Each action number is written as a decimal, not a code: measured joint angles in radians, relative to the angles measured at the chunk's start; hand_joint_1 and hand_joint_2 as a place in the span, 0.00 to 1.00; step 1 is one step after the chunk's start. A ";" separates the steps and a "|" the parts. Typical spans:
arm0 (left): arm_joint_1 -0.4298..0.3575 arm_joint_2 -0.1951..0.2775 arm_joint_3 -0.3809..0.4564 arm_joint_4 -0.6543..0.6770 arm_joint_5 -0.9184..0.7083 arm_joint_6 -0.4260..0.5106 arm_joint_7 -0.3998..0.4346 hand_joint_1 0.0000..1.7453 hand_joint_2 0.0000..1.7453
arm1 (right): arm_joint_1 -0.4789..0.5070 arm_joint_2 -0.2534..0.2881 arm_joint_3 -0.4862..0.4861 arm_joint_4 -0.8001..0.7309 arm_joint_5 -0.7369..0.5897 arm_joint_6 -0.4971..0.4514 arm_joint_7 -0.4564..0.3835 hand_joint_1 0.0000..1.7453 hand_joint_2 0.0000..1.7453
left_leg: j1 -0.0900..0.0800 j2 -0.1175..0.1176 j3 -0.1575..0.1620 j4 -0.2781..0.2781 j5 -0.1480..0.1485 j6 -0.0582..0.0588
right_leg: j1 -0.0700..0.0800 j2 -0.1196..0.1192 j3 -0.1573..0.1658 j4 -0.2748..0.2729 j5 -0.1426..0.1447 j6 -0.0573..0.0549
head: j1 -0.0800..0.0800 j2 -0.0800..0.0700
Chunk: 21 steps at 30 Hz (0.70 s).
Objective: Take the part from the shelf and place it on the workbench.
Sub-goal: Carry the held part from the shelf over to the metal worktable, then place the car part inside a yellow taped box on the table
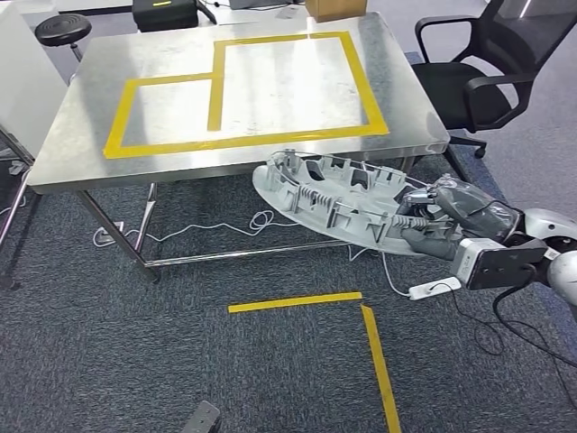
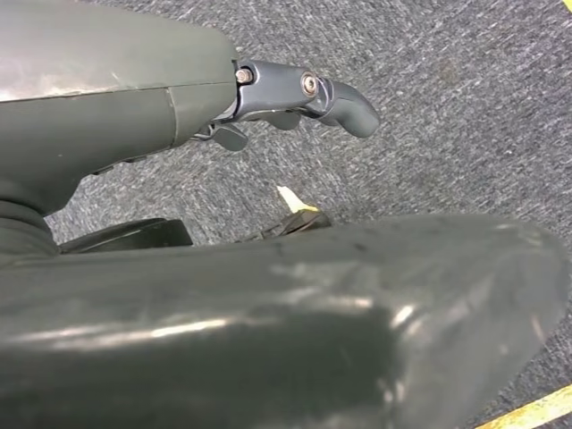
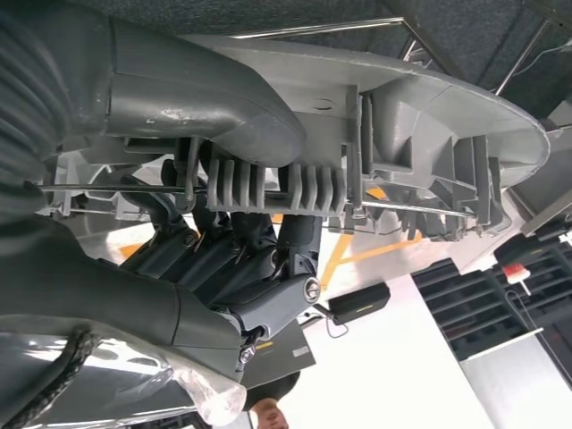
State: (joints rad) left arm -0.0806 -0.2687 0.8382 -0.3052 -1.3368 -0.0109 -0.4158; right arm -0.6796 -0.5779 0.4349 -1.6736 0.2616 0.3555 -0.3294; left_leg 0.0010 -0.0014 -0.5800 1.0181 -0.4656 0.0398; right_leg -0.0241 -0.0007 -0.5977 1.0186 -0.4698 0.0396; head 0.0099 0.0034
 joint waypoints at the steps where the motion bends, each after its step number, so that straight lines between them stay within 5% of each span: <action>1: 0.000 0.000 0.000 0.000 -0.001 0.001 0.000 0.00 0.00 | 0.000 0.000 0.000 0.000 0.000 0.000 -0.001 1.00 1.00 | -0.001 0.000 0.003 -0.006 0.002 0.002 | -0.002 0.000 0.004 -0.008 0.004 0.003 | -0.002 0.000; 4: 0.000 -0.001 -0.001 0.000 -0.002 0.002 0.000 0.00 0.00 | 0.001 0.000 -0.002 0.000 -0.001 0.000 -0.003 1.00 1.00 | 0.006 0.007 0.040 -0.079 0.036 0.014 | -0.002 0.000 0.002 -0.012 0.001 0.013 | -0.004 0.000; 7: 0.000 -0.002 -0.001 0.000 -0.002 0.002 0.000 0.00 0.00 | 0.000 0.000 -0.003 0.001 -0.003 0.000 -0.006 1.00 1.00 | 0.016 0.014 0.054 -0.105 0.049 0.006 | -0.008 0.002 -0.074 0.135 -0.063 0.033 | 0.001 0.000; 9: 0.000 -0.003 -0.001 0.002 -0.002 0.002 0.000 0.00 0.00 | 0.003 0.000 -0.003 0.002 -0.003 0.000 -0.007 1.00 1.00 | 0.024 0.015 0.053 -0.096 0.041 -0.007 | -0.018 0.000 -0.115 0.204 -0.070 0.052 | 0.001 0.000; 12: 0.000 -0.002 -0.001 0.003 -0.002 0.000 0.000 0.00 0.00 | 0.005 0.000 -0.003 0.004 -0.003 0.000 -0.007 1.00 1.00 | 0.046 0.015 0.042 -0.051 0.011 -0.045 | -0.037 -0.004 -0.058 0.079 0.006 0.089 | 0.003 0.000; 13: -0.001 -0.001 -0.001 0.003 -0.002 -0.001 0.000 0.00 0.00 | 0.005 0.001 -0.002 0.004 -0.004 0.000 -0.008 1.00 1.00 | 0.051 0.014 0.034 -0.028 -0.003 -0.059 | -0.041 -0.003 -0.037 0.038 0.017 0.092 | 0.007 0.000; 15: -0.001 0.001 -0.001 0.004 -0.002 -0.002 0.000 0.00 0.00 | 0.006 0.002 -0.002 0.006 -0.004 0.000 -0.010 1.00 1.00 | 0.049 0.013 0.018 0.002 -0.018 -0.076 | -0.039 0.004 -0.031 0.030 0.003 0.069 | 0.010 0.000; 17: 0.000 0.000 -0.001 0.005 -0.002 -0.002 0.000 0.00 0.00 | 0.009 0.003 -0.002 0.007 -0.003 0.000 -0.010 1.00 1.00 | 0.050 0.013 0.013 0.008 -0.021 -0.081 | -0.037 0.007 -0.039 0.045 -0.002 0.035 | 0.004 0.000; 19: 0.000 0.000 -0.001 0.005 -0.002 -0.001 0.000 0.00 0.00 | 0.011 0.003 -0.002 0.007 -0.003 0.000 -0.010 1.00 1.00 | 0.052 0.013 0.000 0.040 -0.044 -0.080 | -0.034 0.008 -0.042 0.050 -0.005 0.020 | -0.002 0.000; 21: 0.000 0.000 -0.001 0.005 -0.002 -0.001 0.000 0.00 0.00 | 0.011 0.003 -0.002 0.007 -0.003 0.000 -0.010 1.00 1.00 | 0.048 0.012 -0.051 0.148 -0.099 -0.074 | -0.027 0.010 -0.041 0.049 -0.007 0.011 | -0.005 0.000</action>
State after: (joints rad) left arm -0.0809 -0.2686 0.8371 -0.2998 -1.3385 -0.0115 -0.4154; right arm -0.6685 -0.5753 0.4330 -1.6670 0.2585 0.3555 -0.3396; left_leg 0.0487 0.0108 -0.6314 1.1659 -0.5649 -0.0341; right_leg -0.0515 0.0090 -0.6385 1.0677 -0.4767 0.0510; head 0.0047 0.0034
